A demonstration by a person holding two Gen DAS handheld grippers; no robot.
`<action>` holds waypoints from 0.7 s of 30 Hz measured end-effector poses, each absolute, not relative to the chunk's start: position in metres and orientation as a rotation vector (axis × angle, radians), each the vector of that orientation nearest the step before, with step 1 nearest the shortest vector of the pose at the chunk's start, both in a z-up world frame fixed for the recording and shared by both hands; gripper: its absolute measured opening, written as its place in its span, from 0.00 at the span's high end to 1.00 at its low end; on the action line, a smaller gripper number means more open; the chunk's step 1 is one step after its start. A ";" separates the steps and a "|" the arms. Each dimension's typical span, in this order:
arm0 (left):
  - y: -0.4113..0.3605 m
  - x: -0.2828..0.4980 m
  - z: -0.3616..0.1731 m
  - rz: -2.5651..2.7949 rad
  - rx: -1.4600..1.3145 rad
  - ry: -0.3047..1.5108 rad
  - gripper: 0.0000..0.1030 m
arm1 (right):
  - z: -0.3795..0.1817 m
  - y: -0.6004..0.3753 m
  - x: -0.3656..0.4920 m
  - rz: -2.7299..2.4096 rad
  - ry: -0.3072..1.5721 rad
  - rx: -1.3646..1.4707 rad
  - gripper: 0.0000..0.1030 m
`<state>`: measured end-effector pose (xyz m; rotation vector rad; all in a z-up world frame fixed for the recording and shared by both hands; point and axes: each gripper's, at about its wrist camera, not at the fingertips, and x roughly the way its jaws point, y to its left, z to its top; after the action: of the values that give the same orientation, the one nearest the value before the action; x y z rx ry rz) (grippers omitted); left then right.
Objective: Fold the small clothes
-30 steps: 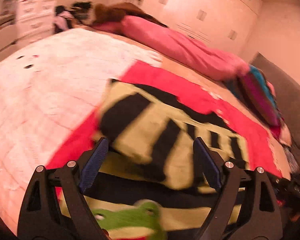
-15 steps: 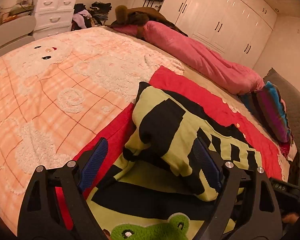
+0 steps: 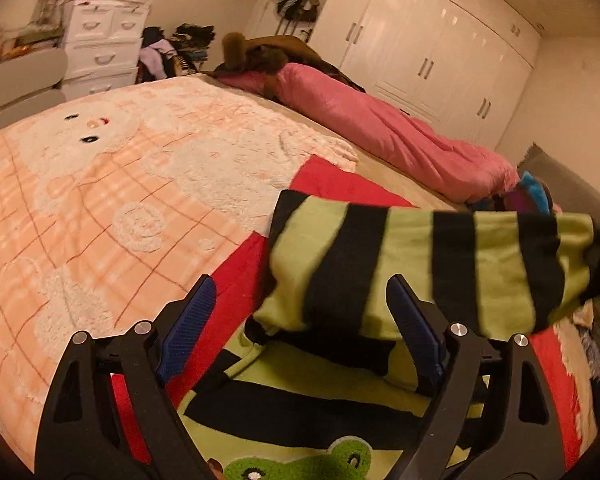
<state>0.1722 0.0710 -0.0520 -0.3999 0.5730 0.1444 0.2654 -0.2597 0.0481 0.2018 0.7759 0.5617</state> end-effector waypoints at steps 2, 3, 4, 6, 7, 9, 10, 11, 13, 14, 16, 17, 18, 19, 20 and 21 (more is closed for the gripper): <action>0.065 0.175 -0.052 0.124 -0.377 0.577 0.23 | 0.041 -0.272 0.279 0.481 0.800 0.169 0.81; 0.061 0.177 -0.052 0.115 -0.363 0.585 0.23 | 0.033 -0.276 0.284 0.453 0.819 0.161 0.81; 0.057 0.179 -0.054 0.104 -0.347 0.597 0.23 | 0.022 -0.281 0.291 0.414 0.844 0.152 0.81; 0.050 0.182 -0.056 0.086 -0.320 0.617 0.23 | -0.004 -0.289 0.301 0.351 0.896 0.137 0.80; 0.047 0.183 -0.057 0.077 -0.310 0.622 0.23 | -0.014 -0.289 0.304 0.332 0.915 0.135 0.78; 0.039 0.187 -0.060 0.061 -0.277 0.646 0.23 | -0.042 -0.296 0.310 0.287 0.972 0.140 0.73; 0.036 0.189 -0.063 0.057 -0.262 0.657 0.23 | -0.052 -0.299 0.311 0.259 0.989 0.140 0.66; 0.034 0.189 -0.064 0.056 -0.252 0.664 0.23 | -0.060 -0.303 0.310 0.231 0.999 0.140 0.62; 0.031 0.192 -0.067 0.047 -0.239 0.679 0.23 | -0.067 -0.313 0.305 0.180 0.994 0.133 0.55; 0.029 0.193 -0.067 0.041 -0.237 0.680 0.23 | -0.067 -0.318 0.302 0.154 0.981 0.123 0.55; 0.026 0.194 -0.065 0.026 -0.228 0.678 0.23 | -0.062 -0.324 0.295 0.114 0.936 0.098 0.54; 0.025 0.196 -0.065 0.024 -0.222 0.677 0.23 | -0.057 -0.329 0.291 0.095 0.908 0.089 0.54; 0.024 0.198 -0.065 0.019 -0.217 0.679 0.23 | -0.052 -0.332 0.286 0.090 0.890 0.086 0.54; 0.022 0.201 -0.065 0.013 -0.213 0.681 0.23 | -0.046 -0.333 0.281 0.100 0.870 0.089 0.54; 0.019 0.205 -0.064 0.012 -0.204 0.682 0.23 | -0.042 -0.332 0.277 0.129 0.852 0.092 0.54; 0.017 0.208 -0.064 0.010 -0.202 0.684 0.23 | -0.039 -0.329 0.275 0.150 0.843 0.094 0.54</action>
<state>0.2085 0.0167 -0.0642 -0.2016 0.6840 0.0096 0.2748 -0.3294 -0.0386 0.0938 0.8435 0.1502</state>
